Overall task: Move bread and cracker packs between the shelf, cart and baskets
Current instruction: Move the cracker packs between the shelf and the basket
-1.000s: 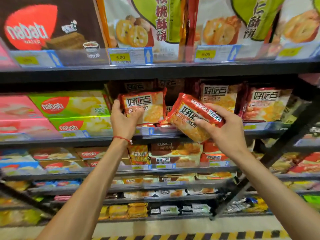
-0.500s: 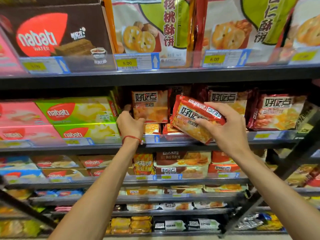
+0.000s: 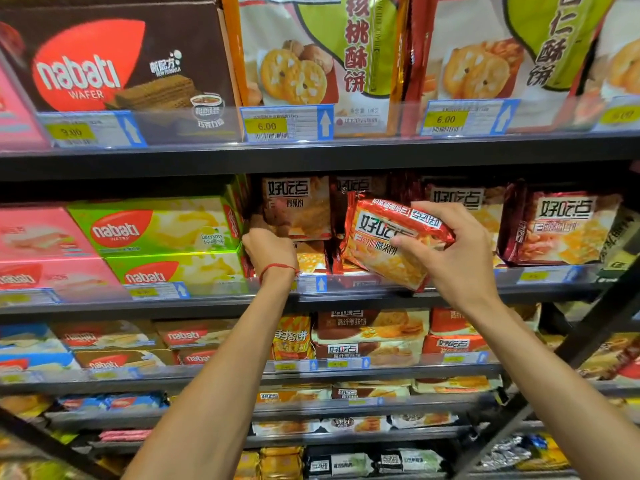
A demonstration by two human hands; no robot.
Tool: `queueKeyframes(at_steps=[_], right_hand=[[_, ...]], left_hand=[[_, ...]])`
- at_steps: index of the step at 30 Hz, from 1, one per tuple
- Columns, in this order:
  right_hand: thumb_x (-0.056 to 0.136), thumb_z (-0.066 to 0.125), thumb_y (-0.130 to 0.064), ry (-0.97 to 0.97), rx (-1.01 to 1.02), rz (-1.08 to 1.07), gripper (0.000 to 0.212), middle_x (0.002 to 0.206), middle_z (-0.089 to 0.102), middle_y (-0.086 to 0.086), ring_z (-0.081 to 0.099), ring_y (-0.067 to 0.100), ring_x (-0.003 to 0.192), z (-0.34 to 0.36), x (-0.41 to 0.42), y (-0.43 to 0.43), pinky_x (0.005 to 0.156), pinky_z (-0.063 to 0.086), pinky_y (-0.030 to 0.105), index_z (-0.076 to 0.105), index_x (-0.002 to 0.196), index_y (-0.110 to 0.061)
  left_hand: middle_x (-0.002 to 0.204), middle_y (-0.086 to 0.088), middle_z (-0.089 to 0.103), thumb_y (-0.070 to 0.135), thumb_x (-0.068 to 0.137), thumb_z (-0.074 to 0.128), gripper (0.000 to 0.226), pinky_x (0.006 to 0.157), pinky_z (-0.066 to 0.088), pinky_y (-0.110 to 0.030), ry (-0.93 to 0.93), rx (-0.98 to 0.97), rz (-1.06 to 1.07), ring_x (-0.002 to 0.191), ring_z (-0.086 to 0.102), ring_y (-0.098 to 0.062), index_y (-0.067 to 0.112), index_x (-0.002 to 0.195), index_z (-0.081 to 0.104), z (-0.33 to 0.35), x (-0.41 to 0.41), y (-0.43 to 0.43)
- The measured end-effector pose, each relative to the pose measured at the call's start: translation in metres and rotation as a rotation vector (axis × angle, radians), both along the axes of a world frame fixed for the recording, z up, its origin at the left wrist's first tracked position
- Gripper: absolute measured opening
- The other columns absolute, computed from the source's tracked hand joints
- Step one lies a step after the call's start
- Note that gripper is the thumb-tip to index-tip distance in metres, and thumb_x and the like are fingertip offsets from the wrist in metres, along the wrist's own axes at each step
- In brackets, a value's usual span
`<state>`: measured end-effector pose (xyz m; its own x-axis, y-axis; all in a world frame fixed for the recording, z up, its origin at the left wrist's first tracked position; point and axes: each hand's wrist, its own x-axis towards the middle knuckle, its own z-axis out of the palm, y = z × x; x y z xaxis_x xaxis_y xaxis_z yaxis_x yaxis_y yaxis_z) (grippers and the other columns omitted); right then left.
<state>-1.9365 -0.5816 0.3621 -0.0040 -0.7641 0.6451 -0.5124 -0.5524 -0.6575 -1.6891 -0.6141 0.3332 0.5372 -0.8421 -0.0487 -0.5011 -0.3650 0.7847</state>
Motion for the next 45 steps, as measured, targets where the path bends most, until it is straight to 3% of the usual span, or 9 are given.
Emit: queueKeyframes(at_steps=[3,7,14,20,27,33,37,41,45], right_hand=[[0.079,0.088,-0.039,-0.045,0.024,-0.001,0.058,0.122,0.063,-0.009,0.061,-0.001,0.113,0.000,0.001,0.001,0.089,0.056,0.018,0.066,0.130,-0.023],[0.076,0.091,-0.036,-0.103,0.057,0.017,0.055,0.117,0.068,-0.009,0.067,0.002,0.107,0.003,0.006,0.006,0.082,0.061,0.023,0.066,0.123,-0.023],[0.069,0.097,-0.025,-0.248,0.153,0.137,0.062,0.117,0.067,-0.006,0.069,0.009,0.107,0.005,0.017,0.013,0.080,0.062,0.026,0.061,0.119,-0.024],[0.070,0.092,-0.034,-0.443,0.291,0.211,0.081,0.132,0.059,0.000,0.067,0.014,0.116,-0.012,0.032,0.015,0.091,0.061,0.032,0.046,0.136,-0.028],[0.088,0.082,-0.040,-0.157,0.262,-0.071,0.072,0.137,0.055,-0.006,0.060,0.007,0.117,-0.034,0.039,0.004,0.098,0.055,0.029,0.047,0.149,-0.025],[0.091,0.080,-0.036,-0.158,0.272,-0.301,0.045,0.116,0.063,0.003,0.061,0.024,0.109,-0.016,0.047,-0.023,0.085,0.054,0.039,0.048,0.117,-0.017],[0.096,0.074,-0.022,-0.048,0.371,-0.305,0.029,0.110,0.055,0.001,0.053,0.020,0.109,-0.013,0.052,-0.036,0.083,0.042,0.030,0.050,0.109,-0.015],[0.097,0.073,-0.018,0.094,0.408,-0.257,0.034,0.124,0.049,0.006,0.042,0.017,0.110,-0.019,0.054,-0.047,0.094,0.037,0.024,0.059,0.126,-0.009],[0.093,0.071,-0.003,0.126,0.367,-0.352,0.006,0.105,0.060,0.010,0.060,0.026,0.101,-0.021,0.054,-0.056,0.081,0.057,0.038,0.067,0.092,-0.007]], left_hand=[[0.121,-0.017,0.049,0.002,0.104,0.042,0.031,0.094,0.043,-0.038,0.111,-0.066,0.066,0.107,0.046,-0.028,-0.005,0.134,0.046,0.003,0.004,-0.003],[0.145,-0.021,0.050,-0.007,0.091,0.056,0.047,0.115,0.037,-0.034,-0.144,-0.421,0.063,0.140,0.042,-0.032,-0.003,0.138,0.055,0.009,0.001,0.004],[0.120,0.007,0.068,-0.001,0.085,0.077,0.052,0.090,0.054,-0.022,0.274,-0.527,-0.764,0.112,0.066,-0.007,0.023,0.127,0.057,0.018,-0.007,0.052],[0.110,0.012,0.072,0.019,0.089,0.078,0.035,0.084,0.055,-0.018,0.270,-0.639,-0.512,0.101,0.068,-0.001,0.024,0.119,0.063,0.007,-0.016,0.051],[0.111,-0.004,0.073,0.030,0.082,0.085,0.048,0.082,0.062,-0.032,0.441,-0.593,-0.309,0.094,0.074,-0.012,0.016,0.116,0.053,0.012,-0.036,0.037],[0.116,0.003,0.057,0.033,0.086,0.079,0.039,0.095,0.050,-0.035,0.167,-0.454,-0.295,0.111,0.053,-0.015,0.022,0.114,0.055,0.027,-0.047,0.015],[0.087,0.000,0.064,0.019,0.091,0.074,0.027,0.085,0.060,-0.045,0.173,-0.372,-0.299,0.087,0.065,-0.022,0.028,0.084,0.049,0.029,-0.045,0.004],[0.085,-0.009,0.069,0.015,0.093,0.069,0.010,0.080,0.061,-0.048,0.136,-0.331,-0.283,0.076,0.066,-0.023,0.020,0.097,0.062,0.027,-0.038,-0.004],[0.087,0.002,0.067,0.016,0.097,0.065,0.030,0.070,0.060,-0.031,0.136,-0.320,-0.317,0.079,0.068,-0.016,0.025,0.126,0.061,0.020,-0.036,-0.011]])
